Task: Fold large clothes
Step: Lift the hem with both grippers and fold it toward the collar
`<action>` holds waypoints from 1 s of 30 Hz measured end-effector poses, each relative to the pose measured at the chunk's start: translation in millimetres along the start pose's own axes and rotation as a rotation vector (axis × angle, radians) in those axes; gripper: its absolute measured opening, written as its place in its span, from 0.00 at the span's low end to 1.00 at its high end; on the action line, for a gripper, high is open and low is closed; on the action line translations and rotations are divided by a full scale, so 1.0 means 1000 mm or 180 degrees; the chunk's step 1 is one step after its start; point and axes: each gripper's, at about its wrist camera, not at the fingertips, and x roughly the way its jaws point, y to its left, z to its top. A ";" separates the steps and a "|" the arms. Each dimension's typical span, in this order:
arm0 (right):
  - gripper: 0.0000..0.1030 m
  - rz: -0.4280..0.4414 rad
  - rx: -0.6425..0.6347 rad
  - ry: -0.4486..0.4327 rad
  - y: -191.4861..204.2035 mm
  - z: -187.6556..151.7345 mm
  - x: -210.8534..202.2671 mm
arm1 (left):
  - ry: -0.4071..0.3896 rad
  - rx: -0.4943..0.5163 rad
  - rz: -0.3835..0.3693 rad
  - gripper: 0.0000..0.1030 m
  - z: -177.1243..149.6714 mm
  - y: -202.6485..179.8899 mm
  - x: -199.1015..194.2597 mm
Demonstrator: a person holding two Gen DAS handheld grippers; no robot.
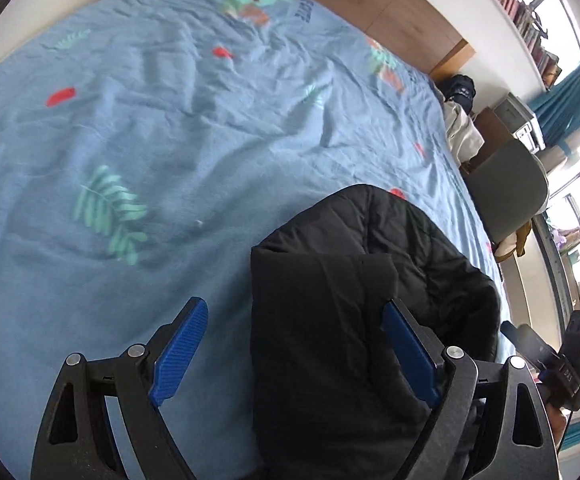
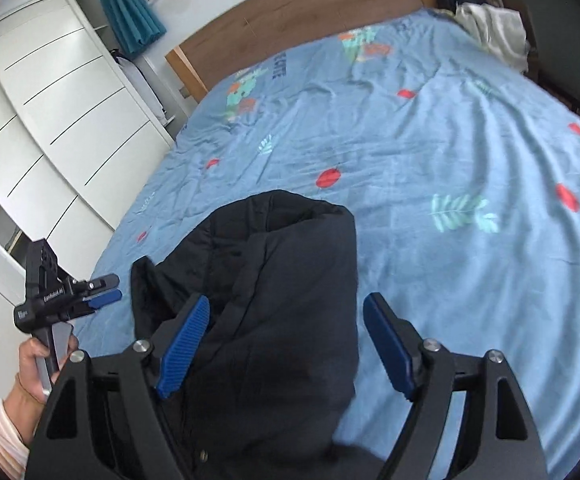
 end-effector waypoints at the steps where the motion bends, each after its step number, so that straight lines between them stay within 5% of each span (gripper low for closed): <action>1: 0.77 -0.0020 0.0023 0.0013 -0.003 0.003 0.011 | 0.0002 -0.0032 -0.0011 0.86 0.002 0.002 0.007; 6: 0.77 -0.0089 0.0110 0.0147 -0.018 0.016 0.060 | 0.0069 -0.0164 -0.0082 0.84 0.011 0.008 0.046; 9: 0.75 -0.0143 0.0158 0.0246 -0.025 0.018 0.076 | 0.0203 -0.0203 -0.0102 0.59 0.009 0.006 0.067; 10: 0.70 -0.0170 0.0149 0.0257 -0.025 0.017 0.078 | 0.0261 -0.0189 -0.0071 0.49 0.007 0.003 0.073; 11: 0.47 -0.0185 0.0153 0.0282 -0.026 0.017 0.081 | 0.0291 -0.0157 -0.0042 0.45 0.006 0.000 0.077; 12: 0.35 -0.0206 0.0190 0.0325 -0.028 0.017 0.085 | 0.0307 -0.0095 0.0000 0.36 0.004 -0.004 0.078; 15: 0.19 -0.0285 0.0135 0.0331 -0.023 0.015 0.081 | 0.0276 0.0010 0.0101 0.20 0.000 -0.014 0.070; 20: 0.14 -0.0321 -0.0001 0.0270 -0.005 0.019 0.046 | 0.0176 0.0222 0.0204 0.16 -0.007 -0.036 0.040; 30: 0.13 -0.0267 -0.0365 0.0001 0.062 -0.004 -0.089 | -0.0197 0.0513 0.0065 0.15 -0.037 -0.085 -0.076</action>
